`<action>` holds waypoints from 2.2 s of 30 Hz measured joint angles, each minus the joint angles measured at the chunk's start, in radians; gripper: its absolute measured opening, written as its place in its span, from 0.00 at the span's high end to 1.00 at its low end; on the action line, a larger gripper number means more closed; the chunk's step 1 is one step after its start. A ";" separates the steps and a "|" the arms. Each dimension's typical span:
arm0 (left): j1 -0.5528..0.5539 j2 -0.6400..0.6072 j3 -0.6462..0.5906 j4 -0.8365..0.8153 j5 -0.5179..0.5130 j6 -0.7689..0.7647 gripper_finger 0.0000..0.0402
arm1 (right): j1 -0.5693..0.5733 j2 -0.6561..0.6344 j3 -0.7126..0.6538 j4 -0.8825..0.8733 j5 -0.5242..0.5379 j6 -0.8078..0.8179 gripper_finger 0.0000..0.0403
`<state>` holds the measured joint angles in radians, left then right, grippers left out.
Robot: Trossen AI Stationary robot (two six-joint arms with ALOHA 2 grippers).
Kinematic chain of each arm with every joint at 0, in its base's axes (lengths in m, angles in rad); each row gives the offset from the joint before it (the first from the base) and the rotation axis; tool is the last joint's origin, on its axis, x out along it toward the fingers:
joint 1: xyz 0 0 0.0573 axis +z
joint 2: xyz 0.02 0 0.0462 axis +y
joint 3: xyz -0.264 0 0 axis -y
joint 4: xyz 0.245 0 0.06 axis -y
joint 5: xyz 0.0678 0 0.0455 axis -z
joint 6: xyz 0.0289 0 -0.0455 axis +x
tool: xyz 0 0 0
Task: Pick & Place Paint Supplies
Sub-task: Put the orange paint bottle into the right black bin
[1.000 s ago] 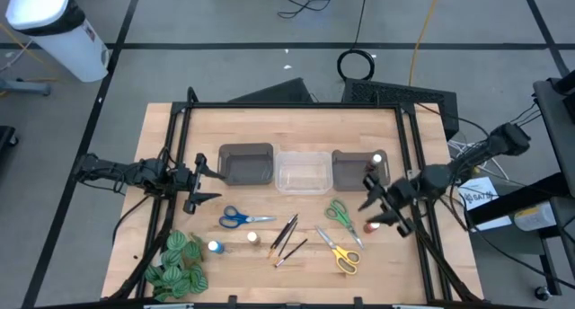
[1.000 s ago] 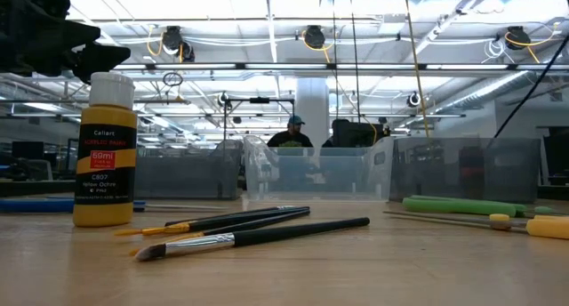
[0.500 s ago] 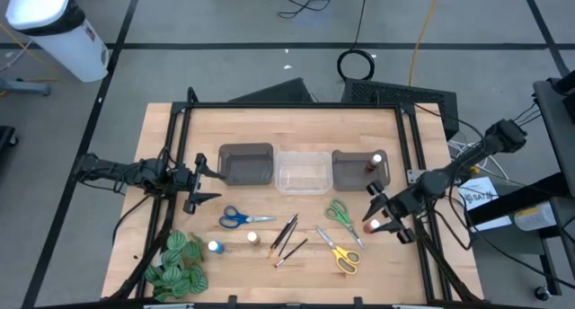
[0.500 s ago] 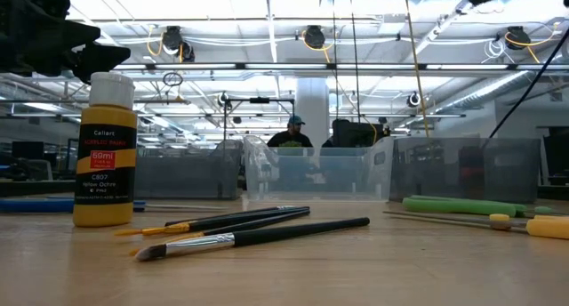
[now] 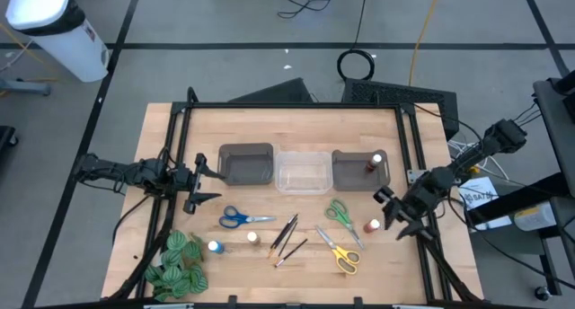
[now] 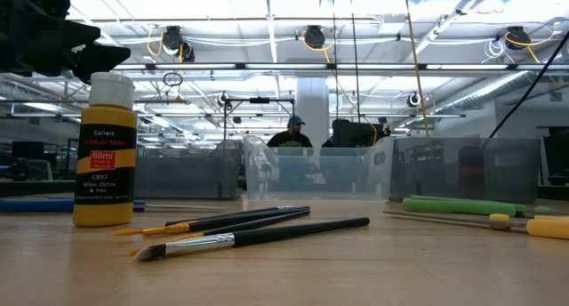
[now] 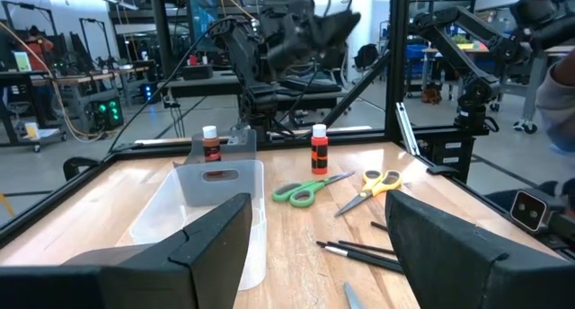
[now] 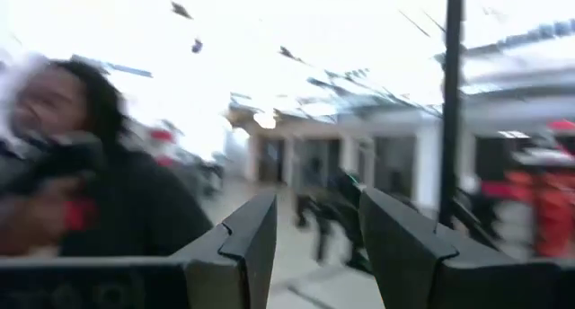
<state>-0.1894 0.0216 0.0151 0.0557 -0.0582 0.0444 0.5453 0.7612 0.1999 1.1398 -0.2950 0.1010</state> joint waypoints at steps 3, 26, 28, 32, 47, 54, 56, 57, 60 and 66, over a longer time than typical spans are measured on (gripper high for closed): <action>0.000 0.000 0.000 0.000 0.000 0.000 0.33 | 0.002 0.000 0.000 0.003 -0.063 0.066 0.64; 0.000 0.000 0.000 0.000 0.000 0.000 0.33 | 0.117 0.024 0.166 -0.396 0.020 -0.038 0.34; 0.000 0.000 0.000 0.000 0.000 0.000 0.33 | 0.139 0.026 0.261 -0.631 0.130 -0.036 0.30; 0.000 0.000 0.000 0.000 0.000 0.000 0.33 | 0.213 0.080 0.424 -1.069 0.527 -0.029 0.26; 0.000 0.000 0.000 0.000 0.000 0.000 0.33 | 0.182 0.517 1.105 -2.107 0.737 0.425 0.33; 0.000 0.000 0.000 0.000 0.000 0.000 0.33 | 0.134 0.646 1.259 -2.465 0.554 0.590 0.35; 0.000 0.000 0.000 0.000 0.000 0.000 0.33 | 0.117 0.657 1.259 -2.520 0.491 0.625 0.35; 0.000 0.000 0.000 0.000 0.000 0.000 0.33 | 0.110 0.661 1.259 -2.541 0.468 0.644 0.35; 0.000 0.000 0.000 0.000 0.000 0.000 0.33 | 0.101 0.666 1.259 -2.560 0.451 0.704 0.35; 0.000 0.000 0.000 0.000 0.000 0.000 0.33 | 0.107 0.663 1.205 -2.530 0.450 0.725 0.37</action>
<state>-0.1890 0.0216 0.0154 0.0559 -0.0578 0.0444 0.6521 1.4246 1.4054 -1.3904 0.1547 0.8261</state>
